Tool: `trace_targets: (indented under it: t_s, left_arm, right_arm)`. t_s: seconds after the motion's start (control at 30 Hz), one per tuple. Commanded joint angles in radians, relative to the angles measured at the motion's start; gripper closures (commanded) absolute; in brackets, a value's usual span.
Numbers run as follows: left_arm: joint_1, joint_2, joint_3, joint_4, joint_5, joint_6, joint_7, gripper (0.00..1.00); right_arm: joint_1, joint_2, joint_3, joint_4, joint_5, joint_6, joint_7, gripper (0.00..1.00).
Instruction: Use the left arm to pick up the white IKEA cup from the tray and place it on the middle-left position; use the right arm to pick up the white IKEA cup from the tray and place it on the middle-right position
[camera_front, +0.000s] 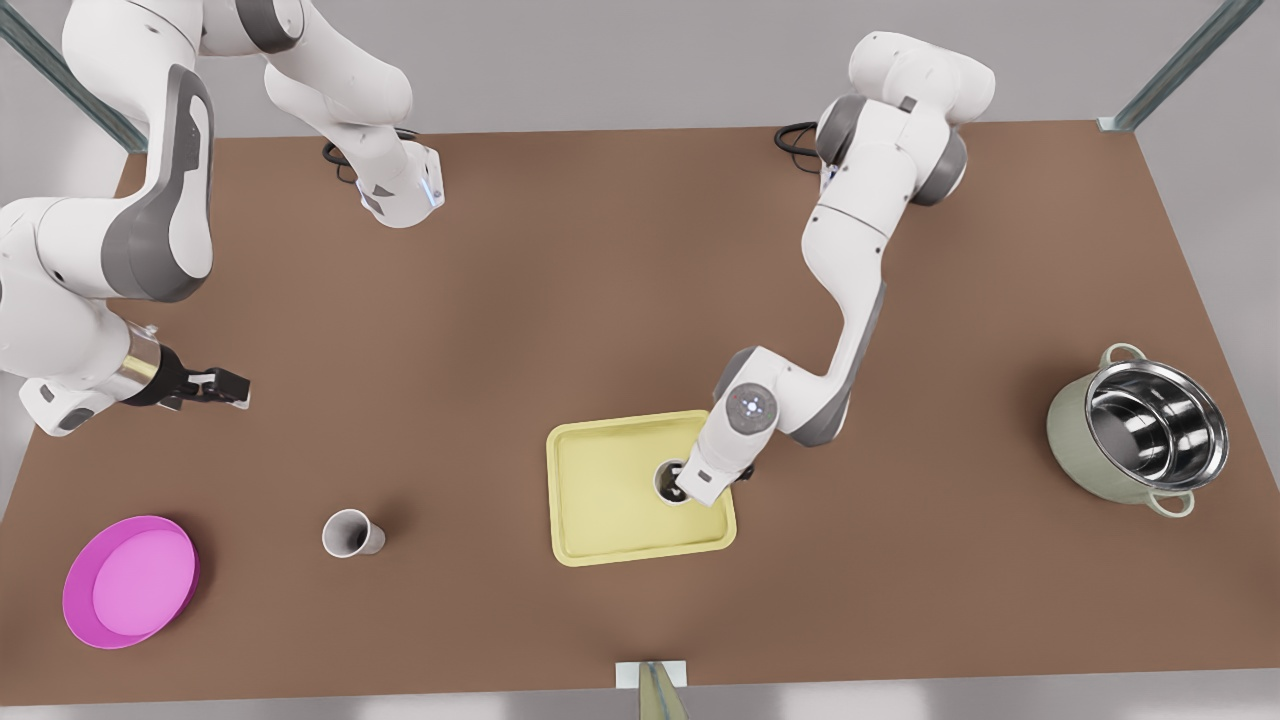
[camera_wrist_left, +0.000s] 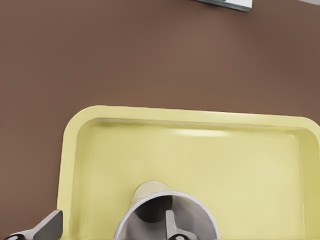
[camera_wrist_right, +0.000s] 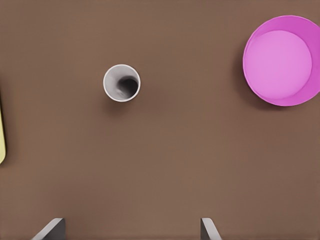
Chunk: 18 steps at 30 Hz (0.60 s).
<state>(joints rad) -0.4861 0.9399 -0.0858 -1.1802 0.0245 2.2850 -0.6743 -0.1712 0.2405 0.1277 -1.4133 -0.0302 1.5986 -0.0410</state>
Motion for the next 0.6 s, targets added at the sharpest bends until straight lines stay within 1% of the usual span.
trace_targets:
  t_s: [0.0, 0.03, 0.07, 0.13, 0.17, 0.2, 0.23, 0.27, 0.3, 0.33, 0.47, 0.57]
  left_arm:
    - [0.0, 0.005, 0.0, 0.001, 0.003, 0.005, -0.014, 0.0]
    - [0.0, 0.008, 0.0, 0.001, 0.003, 0.005, -0.013, 0.0]
    - [0.0, 0.01, 0.0, 0.001, 0.002, 0.005, -0.013, 0.06]
    - [0.0, 0.01, 0.0, 0.004, -0.005, 0.005, -0.027, 0.42]
    - [0.0, 0.01, 0.0, 0.007, -0.009, 0.005, -0.028, 0.55]
    - [0.0, 0.01, 0.0, 0.011, -0.011, 0.005, -0.031, 0.64]
    - [0.0, 0.008, -0.002, 0.013, -0.011, 0.005, -0.044, 0.75]
    - [0.0, 0.008, -0.002, 0.014, -0.012, 0.007, -0.047, 0.84]
    - [0.0, 0.007, -0.002, 0.016, -0.011, 0.007, -0.064, 0.96]
    - [0.0, 0.007, -0.002, 0.016, -0.012, 0.007, -0.065, 1.0]
    - [-0.002, -0.026, 0.0, 0.014, -0.009, -0.012, -0.094, 1.0]
    - [0.004, -0.112, 0.001, 0.002, -0.008, -0.148, -0.102, 1.0]
  right_arm:
    - [0.001, -0.001, 0.001, 0.0, -0.002, 0.001, 0.023, 0.0]
    - [0.001, -0.001, 0.001, 0.0, -0.002, 0.003, 0.019, 0.0]
    - [0.001, -0.001, 0.001, 0.0, -0.002, 0.003, 0.021, 0.0]
    - [-0.001, 0.008, -0.002, 0.0, 0.0, 0.004, 0.016, 0.0]
    - [0.001, 0.008, 0.0, 0.0, -0.002, 0.007, 0.018, 0.0]
    - [0.001, 0.008, 0.0, 0.0, -0.002, 0.011, 0.019, 0.0]
    - [-0.001, 0.008, 0.0, 0.0, -0.002, 0.015, 0.019, 0.0]
    - [-0.001, 0.008, 0.0, 0.0, -0.004, 0.017, 0.019, 0.0]
    - [-0.002, 0.008, 0.0, 0.0, -0.004, 0.017, 0.019, 0.0]
    - [-0.001, 0.008, 0.0, 0.0, -0.004, 0.018, 0.019, 0.0]
    - [-0.001, 0.011, 0.001, 0.0, -0.005, 0.029, 0.019, 0.0]
    - [-0.002, 0.011, 0.0, 0.0, -0.004, 0.029, 0.019, 0.0]
